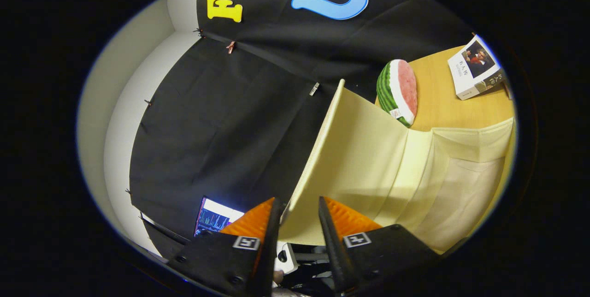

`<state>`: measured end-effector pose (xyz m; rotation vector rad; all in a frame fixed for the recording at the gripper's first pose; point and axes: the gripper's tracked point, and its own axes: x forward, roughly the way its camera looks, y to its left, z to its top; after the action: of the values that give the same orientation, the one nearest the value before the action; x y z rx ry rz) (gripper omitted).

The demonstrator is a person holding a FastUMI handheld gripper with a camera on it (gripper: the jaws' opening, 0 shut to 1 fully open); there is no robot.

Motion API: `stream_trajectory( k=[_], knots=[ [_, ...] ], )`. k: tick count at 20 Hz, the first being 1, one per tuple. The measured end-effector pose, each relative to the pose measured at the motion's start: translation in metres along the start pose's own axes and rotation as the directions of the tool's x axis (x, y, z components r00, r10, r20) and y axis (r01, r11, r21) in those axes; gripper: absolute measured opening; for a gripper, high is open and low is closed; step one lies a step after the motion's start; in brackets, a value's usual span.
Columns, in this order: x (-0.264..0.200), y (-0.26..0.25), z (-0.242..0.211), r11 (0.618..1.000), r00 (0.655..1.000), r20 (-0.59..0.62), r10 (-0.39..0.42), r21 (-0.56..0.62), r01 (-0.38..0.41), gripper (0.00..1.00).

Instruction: Open the storage box then place both shoes into the box .Put the left shoe in first, then the right shoe, with the right side of both shoes facing outward in a uniform manner.

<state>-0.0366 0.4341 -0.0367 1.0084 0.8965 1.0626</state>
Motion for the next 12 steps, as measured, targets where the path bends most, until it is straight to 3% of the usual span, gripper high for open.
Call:
stream_trajectory(
  k=[1,3,6,8,12],
  knots=[
    [0.001,-0.005,-0.001,1.0,1.0,-0.009,-0.013,-0.007,0.013,0.73],
    [-0.001,-0.015,-0.005,0.999,0.999,-0.02,-0.042,-0.033,0.042,0.97],
    [-0.034,-0.028,0.012,0.99,0.991,0.066,-0.115,-0.074,0.12,0.97],
    [-0.068,-0.042,0.028,0.967,0.967,0.155,-0.201,-0.125,0.221,0.97],
    [-0.16,-0.078,0.045,0.835,0.862,0.329,-0.384,-0.274,0.477,0.97]
  ],
)
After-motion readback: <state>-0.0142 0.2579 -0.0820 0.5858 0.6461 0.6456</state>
